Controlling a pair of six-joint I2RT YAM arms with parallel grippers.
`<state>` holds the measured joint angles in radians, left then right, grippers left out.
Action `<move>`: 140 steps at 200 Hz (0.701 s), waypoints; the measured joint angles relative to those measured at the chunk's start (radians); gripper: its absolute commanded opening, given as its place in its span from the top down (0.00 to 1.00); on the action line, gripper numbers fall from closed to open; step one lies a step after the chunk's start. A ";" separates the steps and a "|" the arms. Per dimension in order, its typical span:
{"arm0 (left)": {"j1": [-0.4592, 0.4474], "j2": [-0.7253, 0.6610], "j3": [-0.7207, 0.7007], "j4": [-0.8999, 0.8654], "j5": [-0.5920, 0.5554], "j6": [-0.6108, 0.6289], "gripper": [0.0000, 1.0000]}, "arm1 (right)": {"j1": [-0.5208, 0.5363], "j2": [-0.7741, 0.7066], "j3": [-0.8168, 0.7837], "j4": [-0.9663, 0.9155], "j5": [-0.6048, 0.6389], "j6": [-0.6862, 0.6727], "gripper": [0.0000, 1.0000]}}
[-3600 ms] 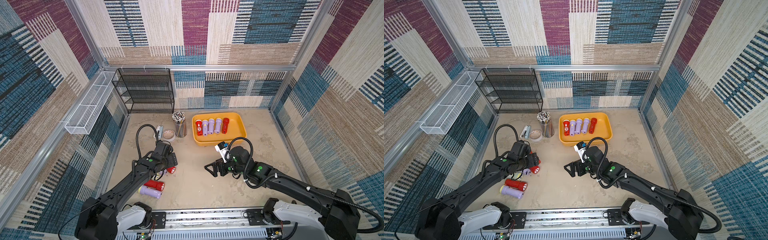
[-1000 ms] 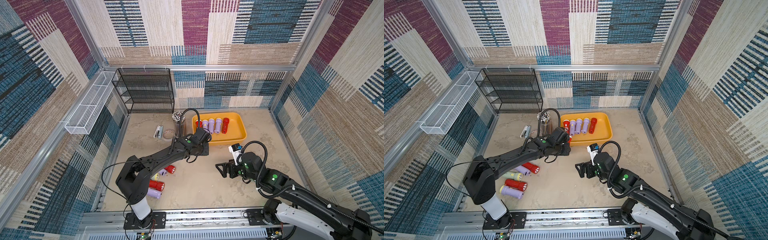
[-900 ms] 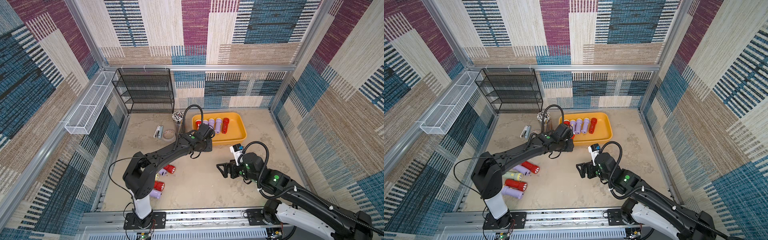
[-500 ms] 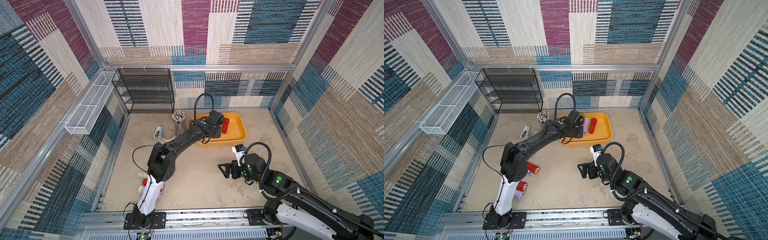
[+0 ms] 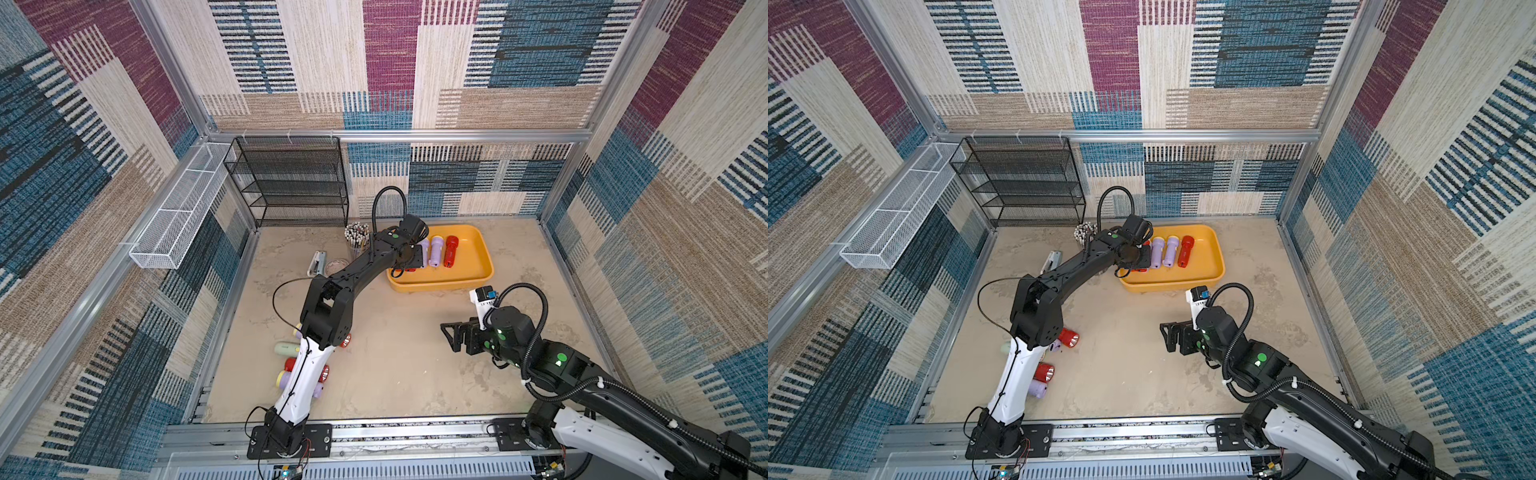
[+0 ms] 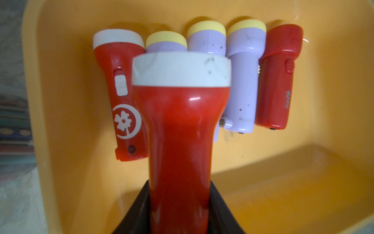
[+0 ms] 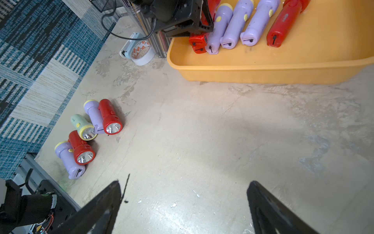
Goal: Put the flashlights into the storage boxes
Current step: Place the flashlight at the storage box.
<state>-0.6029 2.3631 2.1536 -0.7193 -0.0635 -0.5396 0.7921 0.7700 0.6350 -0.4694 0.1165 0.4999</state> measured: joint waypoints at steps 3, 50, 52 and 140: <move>0.003 0.005 0.004 -0.001 0.000 0.000 0.66 | 0.000 0.001 0.000 0.000 0.002 0.000 0.00; 0.020 0.053 0.051 -0.010 0.013 0.014 0.54 | 0.000 0.003 0.009 -0.014 0.020 0.007 0.00; 0.020 0.055 0.054 -0.010 0.013 0.015 0.53 | 0.000 0.003 0.009 -0.014 0.021 0.007 0.00; 0.000 0.017 0.066 -0.026 0.019 0.027 0.34 | 0.000 -0.008 0.021 -0.028 0.024 0.015 0.00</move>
<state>-0.6029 2.3802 2.2192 -0.7456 -0.0448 -0.5129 0.7918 0.7624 0.6559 -0.4973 0.1410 0.5152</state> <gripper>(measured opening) 0.665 0.995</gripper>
